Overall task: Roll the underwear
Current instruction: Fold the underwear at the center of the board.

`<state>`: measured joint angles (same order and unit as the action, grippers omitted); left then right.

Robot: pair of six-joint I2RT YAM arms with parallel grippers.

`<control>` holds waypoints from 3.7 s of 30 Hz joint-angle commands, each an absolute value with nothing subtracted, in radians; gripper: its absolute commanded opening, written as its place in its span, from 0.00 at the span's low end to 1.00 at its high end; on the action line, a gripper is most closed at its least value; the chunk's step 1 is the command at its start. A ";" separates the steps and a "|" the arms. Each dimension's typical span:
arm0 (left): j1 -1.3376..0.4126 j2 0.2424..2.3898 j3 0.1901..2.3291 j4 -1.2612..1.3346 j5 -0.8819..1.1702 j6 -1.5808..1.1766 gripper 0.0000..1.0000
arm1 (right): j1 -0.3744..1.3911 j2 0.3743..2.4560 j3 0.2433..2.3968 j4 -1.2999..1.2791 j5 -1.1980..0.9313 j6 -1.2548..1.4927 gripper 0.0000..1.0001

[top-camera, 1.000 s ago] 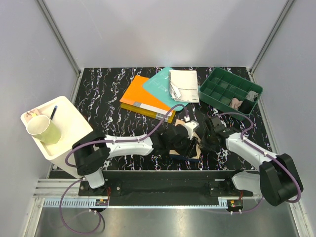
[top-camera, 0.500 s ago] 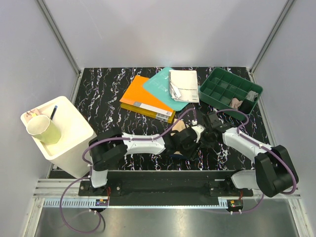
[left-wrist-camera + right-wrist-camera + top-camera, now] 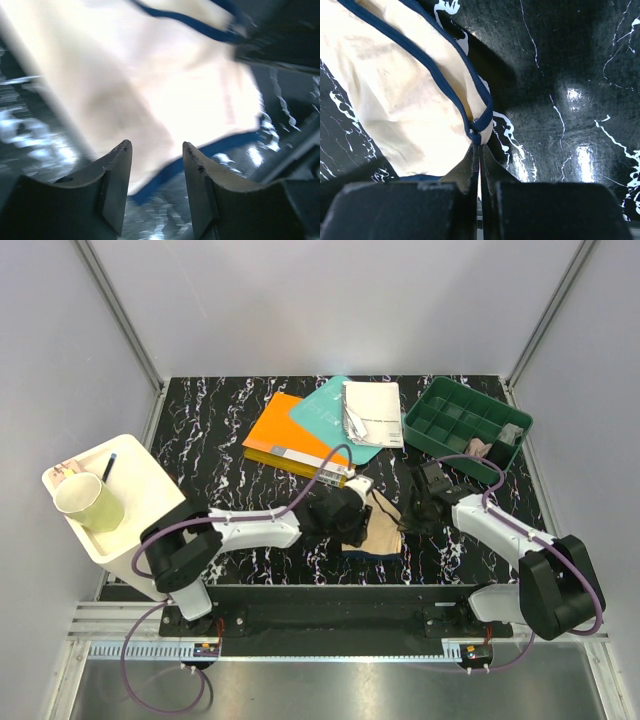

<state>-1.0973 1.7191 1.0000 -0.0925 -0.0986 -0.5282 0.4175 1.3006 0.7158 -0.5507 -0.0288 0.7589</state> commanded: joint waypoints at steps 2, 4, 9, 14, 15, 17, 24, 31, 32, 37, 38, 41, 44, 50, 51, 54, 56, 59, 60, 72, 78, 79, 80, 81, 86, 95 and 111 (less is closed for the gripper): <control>-1.048 1.655 0.922 0.075 -0.092 -0.549 0.47 | 0.422 1.284 0.759 -0.571 -0.040 0.744 0.00; -1.046 1.698 0.931 0.100 -0.072 -0.561 0.44 | 0.422 1.284 0.761 -0.572 -0.043 0.746 0.00; -1.037 1.764 0.934 0.107 -0.058 -0.566 0.22 | 0.423 1.266 0.776 -0.578 -0.054 0.747 0.00; -1.026 1.786 0.923 0.084 -0.067 -0.565 0.12 | 0.446 1.273 0.833 -0.577 -0.066 0.753 0.00; -1.023 1.789 0.919 0.086 -0.066 -0.566 0.11 | 0.452 1.285 0.842 -0.577 -0.067 0.753 0.00; -1.019 1.795 0.911 0.095 -0.058 -0.569 0.10 | 0.474 1.302 0.873 -0.566 -0.072 0.756 0.00; -1.015 1.802 0.905 0.118 -0.040 -0.563 0.09 | 0.543 1.408 0.945 -0.512 -0.107 0.772 0.00; -1.011 1.807 0.899 0.152 -0.012 -0.551 0.09 | 0.609 1.525 0.956 -0.424 -0.149 0.804 0.00; -1.011 1.807 0.899 0.155 -0.012 -0.549 0.09 | 0.612 1.537 0.956 -0.416 -0.158 0.805 0.00; -1.012 1.779 0.885 0.172 -0.015 -0.545 0.11 | 0.621 1.595 0.930 -0.374 -0.157 0.816 0.00; -1.011 1.772 0.887 0.163 -0.015 -0.543 0.12 | 0.620 1.603 0.927 -0.371 -0.140 0.816 0.00; -1.011 1.727 0.893 0.120 -0.020 -0.551 0.21 | 0.620 1.623 0.914 -0.368 -0.109 0.816 0.00; -1.012 1.665 0.881 0.077 -0.035 -0.568 0.29 | 0.621 1.643 0.913 -0.370 -0.091 0.815 0.00; -1.011 1.583 0.793 0.055 -0.070 -0.617 0.30 | 0.621 1.666 0.914 -0.368 -0.075 0.811 0.00; -1.011 1.594 0.792 0.054 -0.071 -0.620 0.29 | 0.621 1.666 0.916 -0.368 -0.075 0.811 0.00; -1.011 1.623 0.802 0.043 -0.075 -0.634 0.27 | 0.621 1.658 0.916 -0.368 -0.077 0.813 0.00; -1.008 1.638 0.810 0.028 -0.095 -0.643 0.23 | 0.621 1.651 0.916 -0.368 -0.077 0.816 0.00; -0.999 1.672 0.821 0.014 -0.100 -0.647 0.13 | 0.621 1.631 0.917 -0.368 -0.080 0.827 0.00; -0.994 1.695 0.834 0.008 -0.095 -0.646 0.11 | 0.623 1.620 0.919 -0.368 -0.081 0.828 0.00; -0.983 1.733 0.854 -0.028 -0.083 -0.626 0.00 | 0.658 1.600 0.989 -0.365 -0.089 0.842 0.00; -0.982 1.726 0.851 -0.025 -0.084 -0.624 0.00 | 0.663 1.666 0.997 -0.335 -0.084 0.828 0.00; -0.983 1.721 0.850 -0.025 -0.084 -0.624 0.00 | 0.661 1.680 0.996 -0.330 -0.093 0.827 0.00; -0.982 1.718 0.847 -0.023 -0.087 -0.624 0.00 | 0.663 1.701 0.994 -0.324 -0.101 0.827 0.00; -0.982 1.715 0.845 -0.021 -0.092 -0.624 0.00 | 0.661 1.710 0.988 -0.304 -0.107 0.828 0.00; -0.982 1.671 0.835 -0.040 -0.127 -0.635 0.05 | 0.663 1.769 0.974 -0.281 -0.110 0.827 0.00; -0.982 1.476 0.772 -0.129 -0.176 -0.696 0.45 | 0.661 1.789 0.965 -0.273 -0.106 0.828 0.00; -0.943 1.503 0.732 0.084 -0.095 -0.827 0.63 | 0.663 1.775 0.956 -0.270 -0.109 0.830 0.00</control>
<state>-0.9665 1.4441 0.7307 0.0036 -0.1162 -0.7883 0.6533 1.7535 0.9630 -0.2634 -0.1436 0.8341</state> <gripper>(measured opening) 0.628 0.008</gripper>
